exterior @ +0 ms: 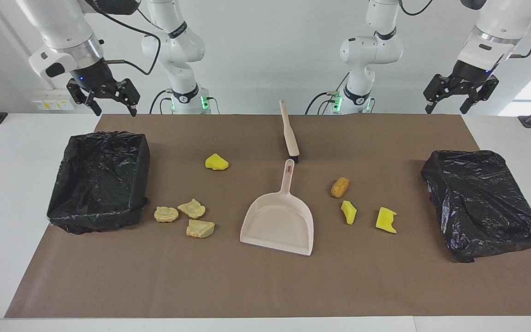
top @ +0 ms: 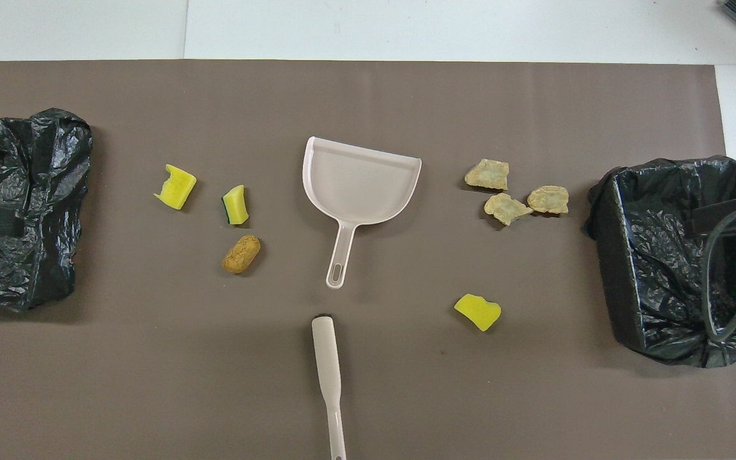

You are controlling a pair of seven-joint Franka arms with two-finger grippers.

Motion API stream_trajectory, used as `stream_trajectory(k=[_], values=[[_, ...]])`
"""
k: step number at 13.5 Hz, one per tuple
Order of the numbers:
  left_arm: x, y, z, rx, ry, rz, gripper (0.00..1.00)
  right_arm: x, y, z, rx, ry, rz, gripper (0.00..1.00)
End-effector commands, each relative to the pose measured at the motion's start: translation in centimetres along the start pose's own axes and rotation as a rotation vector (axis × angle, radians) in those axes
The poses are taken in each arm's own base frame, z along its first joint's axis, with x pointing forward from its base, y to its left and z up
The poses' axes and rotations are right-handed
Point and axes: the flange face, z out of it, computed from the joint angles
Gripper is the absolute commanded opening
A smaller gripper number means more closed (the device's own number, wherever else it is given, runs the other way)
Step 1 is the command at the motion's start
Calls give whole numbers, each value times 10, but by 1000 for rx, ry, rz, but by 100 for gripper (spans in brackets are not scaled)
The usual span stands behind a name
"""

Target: Sweep and dump trash in bin

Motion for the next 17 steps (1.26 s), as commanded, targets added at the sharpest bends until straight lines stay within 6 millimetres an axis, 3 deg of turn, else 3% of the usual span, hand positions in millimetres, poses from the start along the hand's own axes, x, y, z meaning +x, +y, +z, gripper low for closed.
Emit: stream_trajectory(k=[1,4,8,11,14,17], values=[[-8,-5,-2,-9,-13,-23,100,-10,1,1,-2,-4,-15,100],[-8,-6,-2,-9,-13,-27,100,-10,1,0,-5,-3,-15,100],[-20,12,6,-11,-33,11,100,-7,1,-1,-1,7,-22,100],[-49,58,28,-13,-85,91,100,-7,1,-1,1,5,-22,100],[-83,127,57,-20,-143,80,100,-7,1,-1,1,5,-23,100],[-105,180,89,-59,-200,73,100,-7,0,-1,1,7,-23,100]])
